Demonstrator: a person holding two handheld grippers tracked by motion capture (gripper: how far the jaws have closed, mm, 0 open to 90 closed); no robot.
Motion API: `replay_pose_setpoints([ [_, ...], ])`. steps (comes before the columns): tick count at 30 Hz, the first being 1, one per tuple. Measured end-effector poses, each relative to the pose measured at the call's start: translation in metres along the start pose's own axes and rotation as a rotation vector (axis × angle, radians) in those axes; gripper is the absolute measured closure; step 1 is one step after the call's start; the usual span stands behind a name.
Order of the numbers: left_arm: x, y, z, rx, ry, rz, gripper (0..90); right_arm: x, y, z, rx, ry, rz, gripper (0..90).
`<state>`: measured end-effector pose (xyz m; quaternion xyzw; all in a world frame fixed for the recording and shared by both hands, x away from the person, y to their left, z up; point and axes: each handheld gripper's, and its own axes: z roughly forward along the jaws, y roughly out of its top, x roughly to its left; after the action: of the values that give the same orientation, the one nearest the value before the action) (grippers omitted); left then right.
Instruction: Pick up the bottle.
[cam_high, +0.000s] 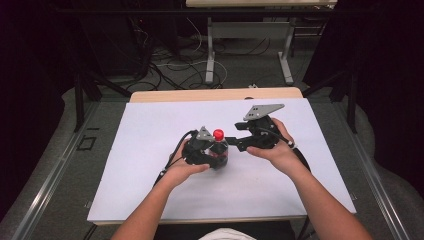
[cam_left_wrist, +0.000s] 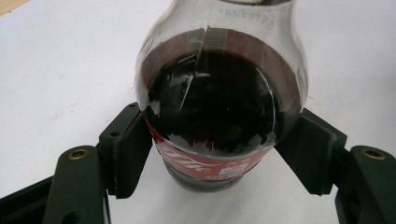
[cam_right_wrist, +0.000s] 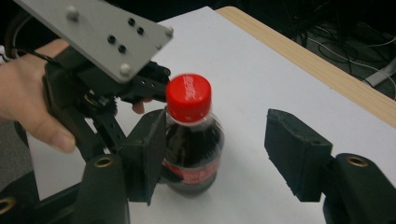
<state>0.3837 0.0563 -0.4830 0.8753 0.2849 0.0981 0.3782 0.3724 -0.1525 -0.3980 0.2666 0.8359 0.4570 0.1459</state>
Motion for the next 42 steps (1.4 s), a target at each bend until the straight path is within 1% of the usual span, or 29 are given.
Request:
replay_pose_setpoints([
  [1, 0.000, 0.001, 0.001, 0.004, -0.003, 0.003, 30.4, 0.000, 0.000, 0.000, 0.000, 0.000, 0.000, 42.7],
  [3, -0.001, 0.003, 0.004, -0.011, -0.004, -0.011, 30.4, -0.001, 0.001, 0.002, -0.007, 0.006, 0.013, 44.4],
  [4, 0.000, 0.004, 0.004, -0.003, -0.009, -0.001, 30.4, -0.002, 0.002, 0.004, -0.015, 0.008, 0.030, 45.4],
  [6, -0.001, 0.006, 0.007, -0.009, -0.009, -0.003, 30.4, -0.004, 0.003, 0.005, -0.020, 0.008, 0.043, 47.6],
  [7, -0.001, 0.007, 0.007, -0.002, -0.008, 0.001, 30.4, -0.004, 0.003, 0.006, -0.017, 0.010, 0.049, 47.8],
  [11, -0.003, 0.010, 0.011, 0.002, -0.007, 0.007, 30.4, -0.006, 0.004, 0.009, -0.008, 0.011, 0.061, 49.5],
  [12, -0.003, 0.012, 0.010, 0.020, -0.014, 0.015, 30.5, -0.006, 0.004, 0.010, -0.006, 0.007, 0.061, 50.0],
  [13, -0.005, 0.012, 0.012, 0.006, -0.004, 0.013, 30.5, -0.006, 0.004, 0.010, -0.006, 0.007, 0.061, 50.0],
  [14, -0.005, 0.012, 0.012, 0.008, -0.008, 0.016, 30.4, -0.006, 0.005, 0.013, 0.007, -0.009, 0.055, 51.0],
  [15, -0.006, 0.013, 0.012, 0.005, -0.009, 0.015, 30.4, -0.006, 0.005, 0.013, 0.007, -0.009, 0.055, 51.0],
  [16, -0.007, 0.013, 0.012, 0.007, -0.009, 0.020, 30.4, -0.006, 0.006, 0.016, 0.022, -0.014, 0.054, 51.4],
  [17, -0.008, 0.014, 0.013, -0.004, -0.009, 0.025, 30.5, -0.006, 0.006, 0.018, 0.020, -0.013, 0.055, 51.5],
  [19, -0.008, 0.015, 0.012, -0.001, -0.011, 0.028, 30.5, -0.006, 0.006, 0.019, 0.024, -0.005, 0.060, 51.6],
  [20, -0.009, 0.015, 0.012, -0.001, -0.014, 0.031, 30.4, -0.005, 0.006, 0.023, 0.029, -0.017, 0.063, 51.8],
  [23, -0.009, 0.016, 0.012, 0.001, -0.010, 0.034, 30.5, -0.006, 0.007, 0.026, 0.026, -0.017, 0.070, 52.9],
  [24, -0.010, 0.015, 0.012, 0.004, -0.012, 0.025, 30.5, -0.005, 0.008, 0.026, 0.027, -0.019, 0.072, 53.3],
  [30, -0.012, 0.015, 0.012, -0.001, -0.014, 0.025, 30.4, -0.004, 0.009, 0.030, 0.033, -0.015, 0.076, 56.9],
  [31, -0.011, 0.016, 0.013, -0.005, -0.012, 0.035, 30.4, -0.003, 0.008, 0.032, 0.035, -0.011, 0.079, 57.3],
  [32, -0.011, 0.016, 0.012, 0.003, -0.014, 0.042, 30.5, -0.003, 0.008, 0.034, 0.040, -0.014, 0.062, 58.3],
  [33, -0.011, 0.015, 0.013, -0.003, -0.011, 0.035, 30.5, -0.003, 0.008, 0.034, 0.040, -0.014, 0.062, 58.3],
  [34, -0.011, 0.016, 0.012, 0.004, -0.013, 0.040, 30.5, -0.002, 0.008, 0.035, 0.042, -0.012, 0.065, 59.4],
  [36, -0.011, 0.015, 0.012, 0.006, -0.005, 0.040, 30.6, -0.001, 0.009, 0.036, 0.046, -0.010, 0.054, 60.8],
  [37, -0.011, 0.015, 0.013, -0.001, -0.002, 0.031, 30.6, -0.001, 0.009, 0.036, 0.047, -0.008, 0.054, 60.9],
  [39, -0.010, 0.015, 0.012, 0.009, -0.008, 0.043, 30.6, -0.002, 0.009, 0.036, 0.048, -0.008, 0.057, 61.0],
  [40, -0.010, 0.015, 0.011, 0.009, -0.009, 0.046, 30.7, -0.002, 0.009, 0.036, 0.049, 0.005, 0.059, 61.3],
  [41, -0.010, 0.015, 0.011, 0.009, -0.007, 0.046, 30.7, -0.003, 0.009, 0.036, 0.047, 0.008, 0.050, 61.3],
  [42, -0.011, 0.015, 0.011, 0.003, -0.013, 0.042, 30.7, -0.003, 0.010, 0.036, 0.052, 0.013, 0.050, 61.3],
])
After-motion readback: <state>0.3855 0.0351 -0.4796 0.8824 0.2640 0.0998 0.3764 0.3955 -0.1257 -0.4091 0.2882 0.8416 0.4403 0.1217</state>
